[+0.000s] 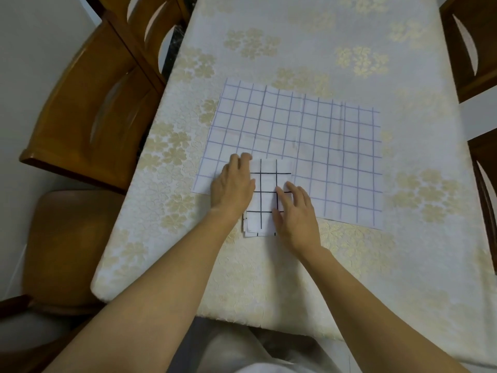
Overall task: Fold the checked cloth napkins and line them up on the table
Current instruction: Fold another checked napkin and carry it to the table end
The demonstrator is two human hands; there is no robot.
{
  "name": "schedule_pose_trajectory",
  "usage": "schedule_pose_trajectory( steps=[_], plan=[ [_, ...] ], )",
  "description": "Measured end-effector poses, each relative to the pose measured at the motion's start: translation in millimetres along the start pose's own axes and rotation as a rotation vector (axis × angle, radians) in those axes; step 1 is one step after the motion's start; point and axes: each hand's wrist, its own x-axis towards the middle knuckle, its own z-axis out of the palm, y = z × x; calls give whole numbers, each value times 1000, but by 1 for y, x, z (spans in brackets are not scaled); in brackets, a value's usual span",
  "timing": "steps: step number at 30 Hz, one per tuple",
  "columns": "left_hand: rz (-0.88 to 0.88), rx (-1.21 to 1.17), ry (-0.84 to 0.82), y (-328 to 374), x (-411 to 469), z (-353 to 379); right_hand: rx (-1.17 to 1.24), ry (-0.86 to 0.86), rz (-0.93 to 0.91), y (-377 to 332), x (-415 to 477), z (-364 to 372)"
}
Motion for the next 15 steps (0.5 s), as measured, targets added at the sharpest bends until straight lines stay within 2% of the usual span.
schedule_pose_trajectory(
  steps=[2,4,6,8,11,15],
  plan=[
    [234,87,22,8,4,-1,175,60,108,-5,1,-3],
    [402,128,-85,17,11,-1,286,145,247,-8,6,-10],
    [405,152,-238,24,21,-2,345,131,378,-6,17,-17],
    [336,146,-348,30,30,-4,336,32,460,-1,30,-23],
    [336,158,-404,39,42,-9,237,-125,456,6,49,-34],
    [626,350,-305,47,58,-15,225,-254,326,9,60,-53]
  ],
)
